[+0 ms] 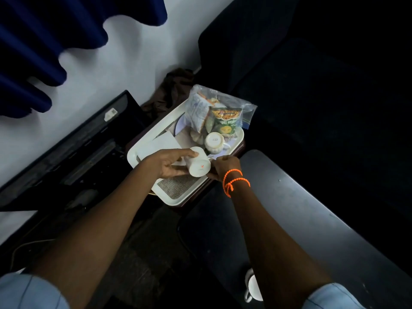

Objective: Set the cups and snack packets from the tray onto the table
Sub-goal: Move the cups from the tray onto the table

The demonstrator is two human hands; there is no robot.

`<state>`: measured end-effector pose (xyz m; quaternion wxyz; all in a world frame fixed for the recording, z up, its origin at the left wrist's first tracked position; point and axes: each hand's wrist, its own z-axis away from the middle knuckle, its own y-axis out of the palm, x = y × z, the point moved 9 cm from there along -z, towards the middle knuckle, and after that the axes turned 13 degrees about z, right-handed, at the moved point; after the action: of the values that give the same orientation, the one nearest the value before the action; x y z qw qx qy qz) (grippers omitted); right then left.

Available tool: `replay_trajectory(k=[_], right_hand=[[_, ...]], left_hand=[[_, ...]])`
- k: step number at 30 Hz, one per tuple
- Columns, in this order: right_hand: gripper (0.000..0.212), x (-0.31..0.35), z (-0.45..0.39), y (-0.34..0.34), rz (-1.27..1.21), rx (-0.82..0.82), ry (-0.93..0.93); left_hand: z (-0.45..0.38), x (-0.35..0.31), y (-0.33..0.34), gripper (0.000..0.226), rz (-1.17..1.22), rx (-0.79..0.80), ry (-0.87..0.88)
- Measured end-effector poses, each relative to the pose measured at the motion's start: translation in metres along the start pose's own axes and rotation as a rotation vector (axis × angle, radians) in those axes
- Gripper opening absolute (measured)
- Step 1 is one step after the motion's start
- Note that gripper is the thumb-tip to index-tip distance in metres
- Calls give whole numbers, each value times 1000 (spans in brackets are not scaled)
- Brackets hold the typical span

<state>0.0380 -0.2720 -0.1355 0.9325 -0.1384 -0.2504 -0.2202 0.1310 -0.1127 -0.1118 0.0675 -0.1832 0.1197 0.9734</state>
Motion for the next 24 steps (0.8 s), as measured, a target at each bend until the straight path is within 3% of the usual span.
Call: replay_trajectory(k=[6, 9, 12, 16, 20, 24], right_hand=[[19, -4, 13, -20, 17, 4, -82], [13, -8, 17, -40, -10, -31, -112], [15, -24, 25, -67, -72, -40, -119], [8, -56, 37, -113, -149, -77, -141], [14, -97, 48, -168, -211, -137, -134], [15, -144, 66, -216, -301, -172, -135]], left_hand=[[17, 18, 22, 44, -28, 206, 30], [20, 29, 39, 58, -90, 216, 100], [25, 49, 66, 54, -243, 242, 167], [33, 78, 109, 65, -310, 259, 354], [45, 111, 151, 74, -515, 275, 589], [42, 165, 187, 73, -538, 458, 491]])
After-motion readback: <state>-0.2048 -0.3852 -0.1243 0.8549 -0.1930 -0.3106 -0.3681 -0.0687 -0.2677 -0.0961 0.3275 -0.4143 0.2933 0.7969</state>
